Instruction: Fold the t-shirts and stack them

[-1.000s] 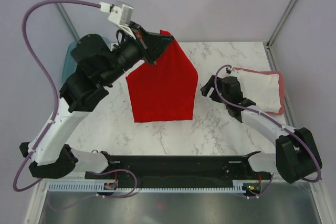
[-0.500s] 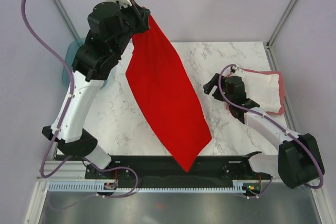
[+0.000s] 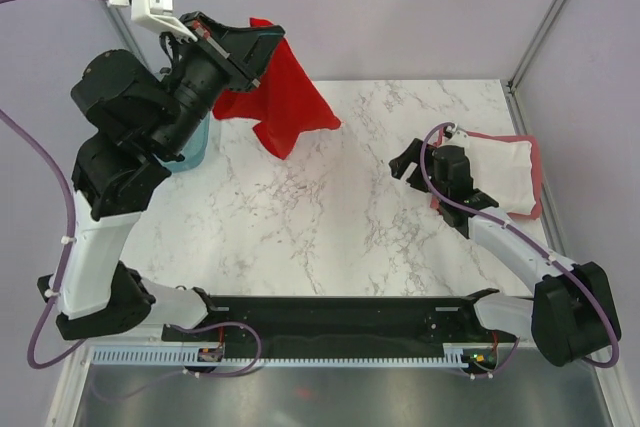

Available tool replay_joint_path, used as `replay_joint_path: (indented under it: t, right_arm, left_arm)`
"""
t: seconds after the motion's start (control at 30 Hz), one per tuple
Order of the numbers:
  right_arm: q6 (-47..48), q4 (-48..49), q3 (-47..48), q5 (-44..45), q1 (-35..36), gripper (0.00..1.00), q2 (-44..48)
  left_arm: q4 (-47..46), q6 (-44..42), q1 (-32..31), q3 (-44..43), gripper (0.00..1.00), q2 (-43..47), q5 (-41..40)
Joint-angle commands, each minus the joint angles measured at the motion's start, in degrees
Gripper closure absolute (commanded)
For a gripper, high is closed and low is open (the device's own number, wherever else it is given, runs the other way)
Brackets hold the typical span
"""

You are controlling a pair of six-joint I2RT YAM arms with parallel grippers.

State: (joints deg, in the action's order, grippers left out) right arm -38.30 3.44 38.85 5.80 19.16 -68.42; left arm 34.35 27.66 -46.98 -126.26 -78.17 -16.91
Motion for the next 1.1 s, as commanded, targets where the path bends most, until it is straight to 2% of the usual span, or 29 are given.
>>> replay_joint_path:
  t: [0.0,0.07,0.2,0.33,0.43,0.47,0.53,0.57,0.77,0.93,1.07]
  right_arm:
    - [-0.72,1.30,-0.44,0.09,-0.44,0.11,0.92]
    - [-0.72,1.30,-0.53,0.09,-0.61,0.11,1.01]
    - [-0.72,1.30,-0.79,0.17,-0.87,0.11,1.36]
    - [-0.81,1.22,-0.79,0.09,-1.14,0.11,1.45]
    - [-0.89,1.22,-0.88,0.00,-1.31,0.11,1.80]
    - [-0.89,1.22,-0.88,0.00,-1.40,0.11,1.89]
    - [-0.89,1.13,-0.79,-0.18,-1.40,0.11,1.98]
    - [-0.89,1.13,-0.79,-0.09,-1.40,0.11,2.15]
    - [-1.16,0.60,-0.44,0.96,-1.40,0.10,0.31]
    - [-0.98,-2.65,2.63,4.12,-1.49,0.12,-6.01]
    - [-0.98,-7.30,6.40,8.43,-1.75,0.13,-12.77]
  left_arm:
    - [-6.04,3.89,-4.60,-0.12,0.98,-4.70,1.61]
    - [-6.57,3.80,-6.79,-4.14,0.98,-8.81,1.61]
    - [-6.84,3.28,-7.25,-12.77,0.98,-15.15,0.04]
    - [-8.68,-0.59,-6.11,-14.02,0.98,-15.52,-10.40]
    - [-8.33,0.46,-0.59,-8.15,0.98,-10.89,-11.57]
    - [-8.51,3.25,3.87,-1.60,0.98,-9.21,-11.05]
    - [-8.59,6.43,9.34,5.55,0.98,-3.78,-7.36]
    - [-8.77,8.62,14.67,12.20,0.98,-1.92,-6.48]
    - [-11.58,10.31,30.43,30.95,0.98,6.09,-2.97]
    - [-17.02,9.34,32.74,43.34,0.98,9.44,4.32]
    - [-20.10,10.31,32.74,48.72,0.98,10.23,7.67]
